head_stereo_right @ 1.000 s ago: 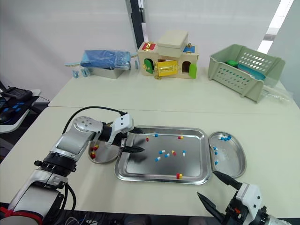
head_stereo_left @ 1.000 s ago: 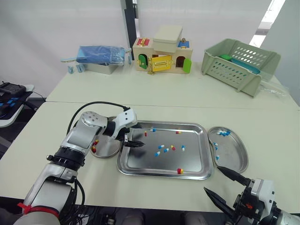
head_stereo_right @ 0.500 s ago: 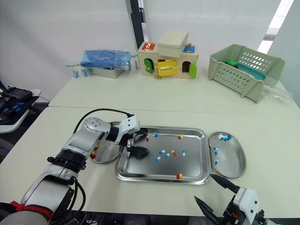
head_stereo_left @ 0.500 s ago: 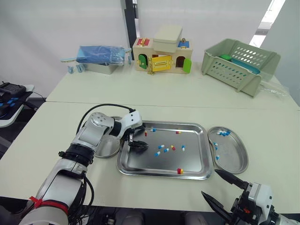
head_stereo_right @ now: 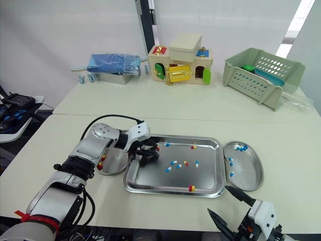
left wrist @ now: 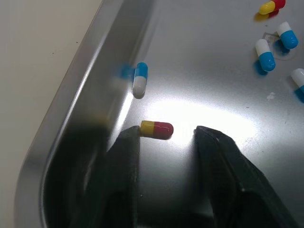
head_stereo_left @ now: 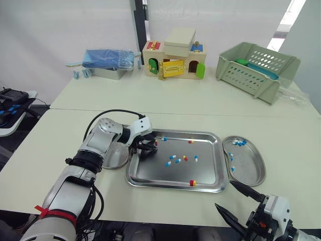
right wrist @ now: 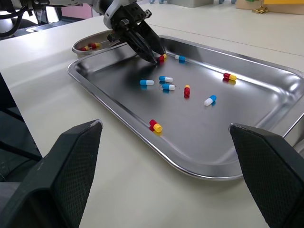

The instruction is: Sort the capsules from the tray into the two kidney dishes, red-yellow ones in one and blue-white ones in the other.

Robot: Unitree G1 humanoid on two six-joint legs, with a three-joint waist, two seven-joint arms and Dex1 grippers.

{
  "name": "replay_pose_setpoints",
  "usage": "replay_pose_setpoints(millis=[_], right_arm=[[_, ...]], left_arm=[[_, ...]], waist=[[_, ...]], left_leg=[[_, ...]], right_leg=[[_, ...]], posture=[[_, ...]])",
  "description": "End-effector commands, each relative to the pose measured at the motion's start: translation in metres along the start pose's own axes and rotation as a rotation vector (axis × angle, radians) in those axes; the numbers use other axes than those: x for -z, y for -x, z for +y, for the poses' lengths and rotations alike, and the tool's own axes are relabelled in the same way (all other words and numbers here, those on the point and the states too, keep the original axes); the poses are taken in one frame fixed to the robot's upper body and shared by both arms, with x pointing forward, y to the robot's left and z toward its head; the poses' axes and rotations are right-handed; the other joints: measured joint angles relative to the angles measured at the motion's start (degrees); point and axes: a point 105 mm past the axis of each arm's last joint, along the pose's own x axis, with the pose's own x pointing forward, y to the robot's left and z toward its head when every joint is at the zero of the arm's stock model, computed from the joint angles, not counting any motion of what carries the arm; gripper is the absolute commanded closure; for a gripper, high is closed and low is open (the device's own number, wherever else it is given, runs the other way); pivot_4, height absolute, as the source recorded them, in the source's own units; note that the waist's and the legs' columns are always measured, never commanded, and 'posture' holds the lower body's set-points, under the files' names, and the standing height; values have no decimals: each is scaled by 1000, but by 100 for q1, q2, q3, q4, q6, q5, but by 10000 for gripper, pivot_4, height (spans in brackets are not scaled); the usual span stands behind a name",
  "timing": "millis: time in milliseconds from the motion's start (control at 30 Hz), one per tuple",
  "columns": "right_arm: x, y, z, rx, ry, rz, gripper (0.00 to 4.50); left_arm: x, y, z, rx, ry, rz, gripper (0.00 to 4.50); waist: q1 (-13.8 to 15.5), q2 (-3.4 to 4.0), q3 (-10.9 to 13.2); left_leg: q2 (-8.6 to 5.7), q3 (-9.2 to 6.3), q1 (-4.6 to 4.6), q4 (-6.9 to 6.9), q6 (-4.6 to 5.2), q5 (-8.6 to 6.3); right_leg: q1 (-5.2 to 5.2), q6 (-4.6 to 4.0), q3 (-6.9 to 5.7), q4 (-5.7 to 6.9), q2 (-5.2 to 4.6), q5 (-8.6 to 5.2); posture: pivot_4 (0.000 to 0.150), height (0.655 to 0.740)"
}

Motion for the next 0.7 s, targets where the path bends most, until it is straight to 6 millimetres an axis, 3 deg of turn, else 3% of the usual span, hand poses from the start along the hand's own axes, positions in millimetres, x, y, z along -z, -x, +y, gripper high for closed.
replay_pose_setpoints(millis=[33,67,467,700], right_arm=[[-10,-2,4,-16,26,-25,0],[-10,-2,4,-17,26,-24,0],[-10,-3,3,-24,30,-25,0],[-11,1,10,-80,34,-18,0]], left_arm=[[1,0,0,0,-9,16,38881],[2,0,0,1,-9,17,41380],[-4,7,0,-3,-20,-14,41480],[-14,44,-4,-55,27,-76,41480]], waist=[[-1,0,0],[0,0,0],[-1,0,0],[-44,0,0]], left_leg=[[0,0,0,0,0,0],[0,0,0,0,0,0],[0,-1,0,0,0,0],[1,-7,-2,-1,0,0]], right_leg=[[0,0,0,0,0,0],[0,0,0,0,0,0],[1,0,-1,0,0,0],[0,0,-5,-1,1,0]], posture=[[1500,7400],[1500,7400],[1500,7400],[1500,7400]])
